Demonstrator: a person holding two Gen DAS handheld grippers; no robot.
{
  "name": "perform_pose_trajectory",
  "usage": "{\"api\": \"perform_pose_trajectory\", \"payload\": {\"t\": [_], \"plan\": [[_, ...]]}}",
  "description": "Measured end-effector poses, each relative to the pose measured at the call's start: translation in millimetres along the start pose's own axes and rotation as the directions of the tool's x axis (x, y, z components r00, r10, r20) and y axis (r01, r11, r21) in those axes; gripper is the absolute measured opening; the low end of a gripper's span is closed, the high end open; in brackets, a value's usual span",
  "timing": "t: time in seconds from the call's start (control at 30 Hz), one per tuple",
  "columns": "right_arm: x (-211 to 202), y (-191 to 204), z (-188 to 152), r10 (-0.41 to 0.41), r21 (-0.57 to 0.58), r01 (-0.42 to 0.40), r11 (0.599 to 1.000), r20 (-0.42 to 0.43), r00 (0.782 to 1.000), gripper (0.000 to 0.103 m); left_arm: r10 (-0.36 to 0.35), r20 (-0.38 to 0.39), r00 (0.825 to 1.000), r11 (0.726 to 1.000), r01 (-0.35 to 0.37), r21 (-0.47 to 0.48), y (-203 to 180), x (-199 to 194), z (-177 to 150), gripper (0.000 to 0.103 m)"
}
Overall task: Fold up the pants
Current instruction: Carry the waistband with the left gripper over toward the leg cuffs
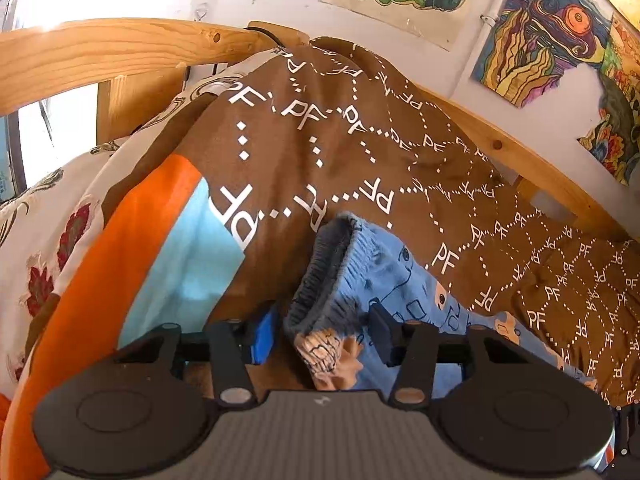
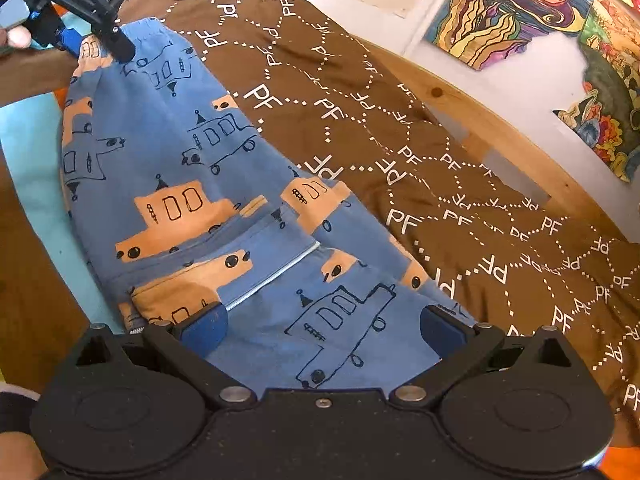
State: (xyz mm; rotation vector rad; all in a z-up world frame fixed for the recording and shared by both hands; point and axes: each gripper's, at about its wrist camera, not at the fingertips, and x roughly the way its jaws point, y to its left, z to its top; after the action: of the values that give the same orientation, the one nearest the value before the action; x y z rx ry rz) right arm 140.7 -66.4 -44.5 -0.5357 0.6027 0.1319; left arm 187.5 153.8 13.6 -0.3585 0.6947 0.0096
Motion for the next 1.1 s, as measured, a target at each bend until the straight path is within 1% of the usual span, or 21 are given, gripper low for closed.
{"api": "perform_pose_trajectory", "payload": {"t": [0.17, 0.33, 0.4, 0.47, 0.53, 0.57, 0.67, 0.7, 0.73, 0.77, 0.83, 0.93, 1.07, 1.1], "plan": [[1.5, -3.8, 12.6, -0.006, -0.015, 0.007, 1.000, 0.043, 0.999, 0.102, -0.015, 0.016, 1.000, 1.000, 0.015, -0.018, 1.3, -1.5, -1.0, 0.054], [13.5, -2.8, 29.7, 0.014, -0.012, -0.013, 1.000, 0.090, 0.996, 0.102, -0.032, 0.034, 0.999, 0.999, 0.033, -0.027, 2.8, -0.8, -2.1, 0.054], [23.3, 1.3, 32.0, 0.018, -0.028, -0.016, 0.999, 0.068, 0.998, 0.102, -0.038, 0.035, 0.999, 0.999, 0.039, -0.030, 3.7, 0.3, -1.9, 0.054], [27.9, 1.6, 35.0, 0.022, -0.019, -0.022, 1.000, 0.023, 0.999, 0.102, -0.051, 0.038, 0.998, 0.998, 0.053, -0.039, 4.8, 0.0, -1.9, 0.058], [22.5, -4.4, 37.1, 0.027, 0.029, -0.028, 0.999, 0.023, 0.999, 0.102, -0.073, 0.041, 0.997, 0.996, 0.075, -0.051, 5.6, -0.9, -2.0, 0.061], [20.5, -6.5, 37.3, 0.028, 0.043, -0.029, 0.999, 0.030, 0.999, 0.102, -0.072, 0.041, 0.997, 0.996, 0.074, -0.052, 5.2, -0.7, -1.9, 0.061], [22.7, -7.4, 36.3, 0.011, 0.033, -0.012, 0.999, 0.031, 0.999, 0.102, -0.062, 0.042, 0.997, 0.997, 0.064, -0.041, 3.0, -0.3, -2.5, 0.060], [26.2, -6.9, 35.7, 0.006, 0.022, -0.006, 1.000, 0.023, 1.000, 0.102, -0.059, 0.043, 0.997, 0.997, 0.061, -0.040, 2.6, -0.1, -2.7, 0.059], [29.8, -6.8, 34.6, 0.005, 0.020, -0.005, 1.000, 0.020, 1.000, 0.102, -0.052, 0.043, 0.998, 0.998, 0.054, -0.037, 2.3, -0.2, -2.9, 0.055], [33.6, -6.6, 33.7, 0.009, 0.022, -0.009, 1.000, 0.013, 1.000, 0.102, -0.037, 0.044, 0.998, 0.999, 0.038, -0.029, 1.9, -0.1, -3.1, 0.047], [39.5, -7.5, 34.6, 0.019, 0.046, -0.019, 0.999, -0.017, 1.000, 0.102, -0.016, 0.045, 0.999, 1.000, 0.016, -0.021, 1.9, -0.2, -3.3, 0.041], [30.6, -11.5, 37.9, 0.020, 0.088, -0.020, 0.996, -0.003, 1.000, 0.102, -0.008, 0.055, 0.998, 0.999, 0.010, -0.031, 2.6, -2.2, -3.7, 0.033], [13.8, -11.9, 33.5, 0.029, 0.106, -0.030, 0.994, 0.003, 1.000, 0.102, 0.012, 0.070, 0.997, 1.000, -0.011, -0.002, -2.6, -3.7, -6.4, 0.020], [9.3, -11.0, 31.0, 0.029, 0.103, -0.029, 0.994, 0.001, 1.000, 0.102, 0.012, 0.079, 0.997, 1.000, -0.012, 0.008, -4.9, -4.8, -7.1, 0.020]]}}
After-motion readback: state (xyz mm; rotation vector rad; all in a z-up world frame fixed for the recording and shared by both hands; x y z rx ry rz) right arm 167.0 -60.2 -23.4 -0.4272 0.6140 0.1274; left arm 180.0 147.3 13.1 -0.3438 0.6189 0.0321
